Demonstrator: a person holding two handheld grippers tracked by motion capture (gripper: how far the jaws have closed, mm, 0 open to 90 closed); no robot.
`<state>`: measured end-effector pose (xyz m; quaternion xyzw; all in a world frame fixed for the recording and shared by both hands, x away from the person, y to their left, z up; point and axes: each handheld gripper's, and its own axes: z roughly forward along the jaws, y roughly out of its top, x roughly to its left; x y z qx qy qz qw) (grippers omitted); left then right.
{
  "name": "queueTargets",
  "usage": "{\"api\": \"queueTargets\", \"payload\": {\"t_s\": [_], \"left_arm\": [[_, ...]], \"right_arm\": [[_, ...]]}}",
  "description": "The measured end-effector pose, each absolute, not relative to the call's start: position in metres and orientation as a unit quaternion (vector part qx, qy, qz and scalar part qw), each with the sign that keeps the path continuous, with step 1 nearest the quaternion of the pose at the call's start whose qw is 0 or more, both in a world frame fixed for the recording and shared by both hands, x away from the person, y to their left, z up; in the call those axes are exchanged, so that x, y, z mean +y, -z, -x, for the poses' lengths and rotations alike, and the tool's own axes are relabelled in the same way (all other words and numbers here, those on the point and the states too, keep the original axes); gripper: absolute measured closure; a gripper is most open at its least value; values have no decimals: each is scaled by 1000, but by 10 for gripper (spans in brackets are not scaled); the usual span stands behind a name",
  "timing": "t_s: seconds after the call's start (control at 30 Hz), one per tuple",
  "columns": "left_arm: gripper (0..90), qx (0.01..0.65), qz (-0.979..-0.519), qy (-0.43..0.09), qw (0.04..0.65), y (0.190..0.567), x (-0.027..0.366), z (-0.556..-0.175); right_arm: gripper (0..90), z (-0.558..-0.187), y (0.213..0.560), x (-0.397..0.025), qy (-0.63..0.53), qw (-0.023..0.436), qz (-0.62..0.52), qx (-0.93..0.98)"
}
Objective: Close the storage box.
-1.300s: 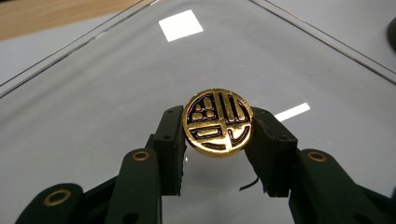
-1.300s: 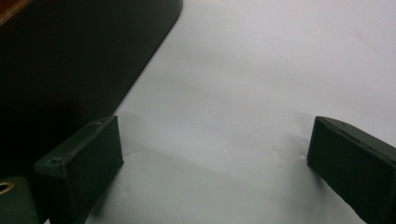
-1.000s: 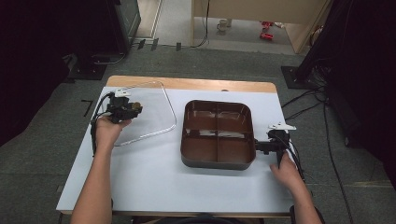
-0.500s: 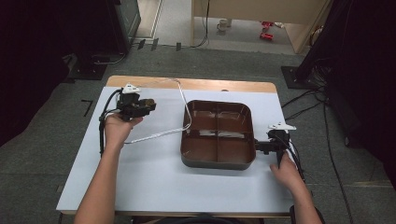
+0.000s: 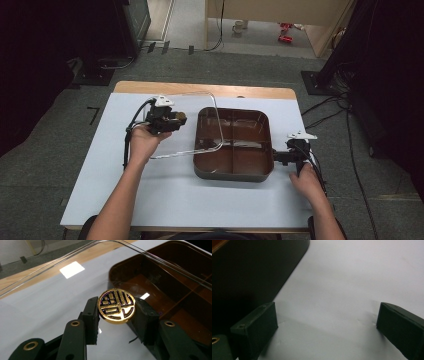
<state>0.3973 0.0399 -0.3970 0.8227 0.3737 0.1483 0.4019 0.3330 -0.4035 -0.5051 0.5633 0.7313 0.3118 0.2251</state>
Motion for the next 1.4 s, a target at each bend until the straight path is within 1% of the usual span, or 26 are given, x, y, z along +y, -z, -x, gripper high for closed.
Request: {"api": "queueTargets", "payload": {"t_s": [0.33, 0.37, 0.7, 0.93, 1.3, 1.4], "left_arm": [[593, 358, -828, -131, 410, 399, 4, -393], [593, 351, -831, -130, 411, 398, -4, -390], [593, 326, -839, -120, 420, 397, -39, -384], [593, 318, -846, -116, 411, 403, -60, -379], [593, 302, -861, -132, 387, 413, -95, -370], [593, 302, -863, -127, 385, 416, -103, -368]], "right_arm": [[25, -333, 505, -404, -312, 225, -563, 731], [26, -333, 505, -404, -312, 225, -563, 731], [26, -333, 505, -404, -312, 226, -563, 731], [25, -333, 505, -404, -312, 225, -563, 731], [25, -333, 505, -404, -312, 225, -563, 731], [25, -333, 505, -404, -312, 225, -563, 731]]}}
